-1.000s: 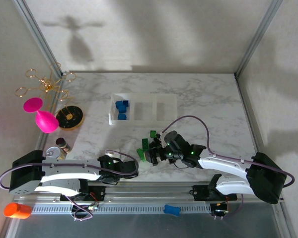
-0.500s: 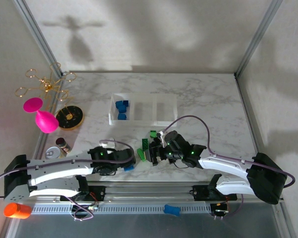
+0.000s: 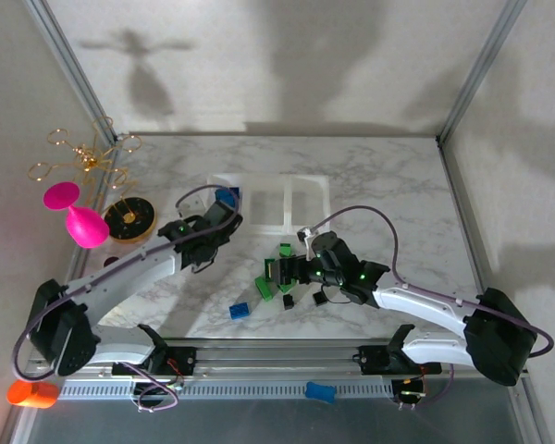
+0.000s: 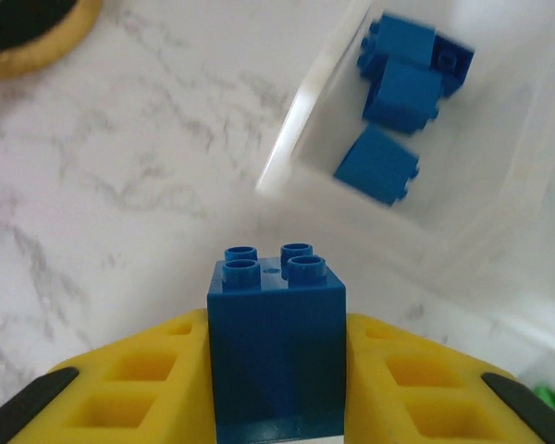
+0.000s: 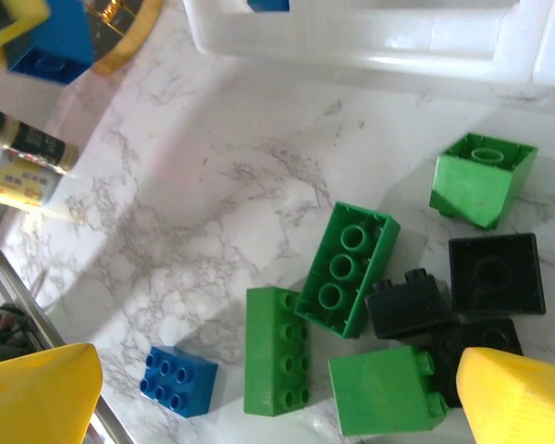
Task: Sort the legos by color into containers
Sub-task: Pick up the lego from the middle-left of the table, then place the lego in the container.
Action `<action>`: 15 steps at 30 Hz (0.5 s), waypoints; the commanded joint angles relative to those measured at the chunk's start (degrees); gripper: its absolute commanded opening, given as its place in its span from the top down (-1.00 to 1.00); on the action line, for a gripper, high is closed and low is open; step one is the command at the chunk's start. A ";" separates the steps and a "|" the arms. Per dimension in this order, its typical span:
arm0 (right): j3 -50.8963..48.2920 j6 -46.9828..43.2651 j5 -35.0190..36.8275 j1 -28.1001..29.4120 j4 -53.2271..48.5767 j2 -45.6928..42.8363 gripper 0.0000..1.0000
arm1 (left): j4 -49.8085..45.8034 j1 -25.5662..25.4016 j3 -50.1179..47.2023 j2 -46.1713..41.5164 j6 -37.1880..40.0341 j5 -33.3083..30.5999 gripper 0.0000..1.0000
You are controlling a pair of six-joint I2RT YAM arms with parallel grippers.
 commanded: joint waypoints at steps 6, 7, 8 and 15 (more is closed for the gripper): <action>1.31 1.61 1.11 -1.62 0.11 -2.19 -0.98 | 9.30 6.82 11.06 13.61 12.24 2.68 0.32; 1.24 1.63 1.10 -1.74 0.16 -2.34 -0.98 | 9.72 7.35 12.06 14.97 12.64 2.69 0.32; 1.14 1.63 1.14 -1.83 0.01 -2.46 -0.98 | 10.12 7.96 13.13 16.46 13.14 2.94 0.32; 0.52 1.41 1.43 -2.49 -0.67 -3.59 -0.98 | 11.62 9.79 18.82 25.96 16.02 3.83 0.31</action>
